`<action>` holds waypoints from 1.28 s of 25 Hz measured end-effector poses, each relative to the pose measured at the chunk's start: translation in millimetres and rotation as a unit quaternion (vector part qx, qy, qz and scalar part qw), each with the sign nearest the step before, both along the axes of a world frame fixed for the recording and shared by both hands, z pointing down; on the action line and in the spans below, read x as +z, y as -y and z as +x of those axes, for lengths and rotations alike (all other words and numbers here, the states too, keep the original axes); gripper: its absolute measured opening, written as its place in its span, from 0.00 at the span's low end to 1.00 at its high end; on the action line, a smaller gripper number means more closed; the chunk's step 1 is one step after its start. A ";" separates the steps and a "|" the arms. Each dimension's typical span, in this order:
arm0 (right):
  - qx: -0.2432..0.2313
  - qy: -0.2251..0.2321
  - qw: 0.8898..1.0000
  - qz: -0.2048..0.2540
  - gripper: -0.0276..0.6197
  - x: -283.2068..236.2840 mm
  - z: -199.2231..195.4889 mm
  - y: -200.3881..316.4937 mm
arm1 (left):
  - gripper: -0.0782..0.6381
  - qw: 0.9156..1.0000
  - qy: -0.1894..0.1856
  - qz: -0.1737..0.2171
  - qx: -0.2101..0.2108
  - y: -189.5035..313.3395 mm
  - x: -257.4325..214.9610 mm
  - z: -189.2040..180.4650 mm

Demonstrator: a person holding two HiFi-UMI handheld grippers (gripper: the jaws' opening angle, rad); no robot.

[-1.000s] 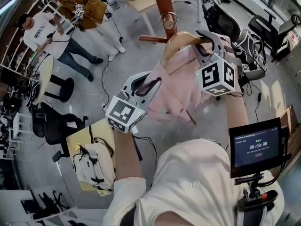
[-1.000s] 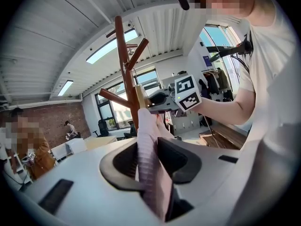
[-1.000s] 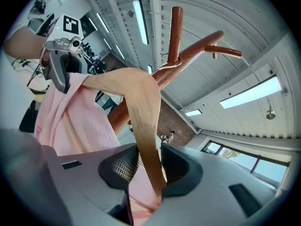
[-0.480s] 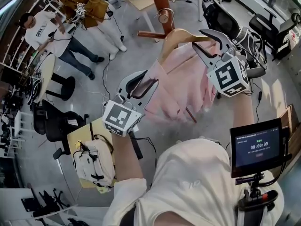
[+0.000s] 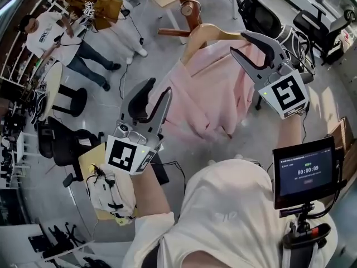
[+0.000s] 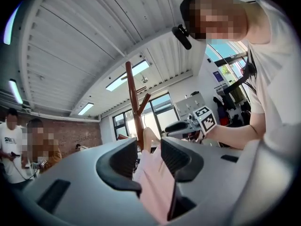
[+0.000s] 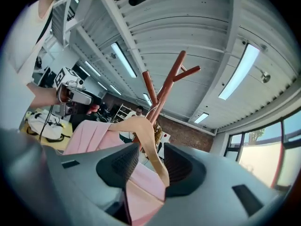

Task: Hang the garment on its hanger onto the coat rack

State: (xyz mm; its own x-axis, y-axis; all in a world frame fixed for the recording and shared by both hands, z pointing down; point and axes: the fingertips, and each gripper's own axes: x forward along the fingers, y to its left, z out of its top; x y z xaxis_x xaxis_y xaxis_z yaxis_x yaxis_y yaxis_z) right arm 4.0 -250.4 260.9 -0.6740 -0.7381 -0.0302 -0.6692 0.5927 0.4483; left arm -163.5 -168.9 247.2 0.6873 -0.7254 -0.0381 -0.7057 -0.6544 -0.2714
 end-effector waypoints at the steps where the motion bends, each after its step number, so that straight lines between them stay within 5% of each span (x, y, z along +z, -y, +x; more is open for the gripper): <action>1: -0.003 0.010 1.000 -0.003 0.28 0.7 1.5 0.2 | 0.31 1.000 -0.008 0.008 0.001 -1.1 -5.0 1.6; 12: -0.001 0.105 0.994 -0.017 0.28 2.1 22.9 -49.6 | 0.31 0.998 -0.051 0.017 0.022 -26.8 9.6 39.0; 32: 0.033 0.082 0.995 -0.039 0.27 20.9 28.2 -71.8 | 0.18 0.983 -0.149 -0.080 0.064 -3.8 44.8 60.3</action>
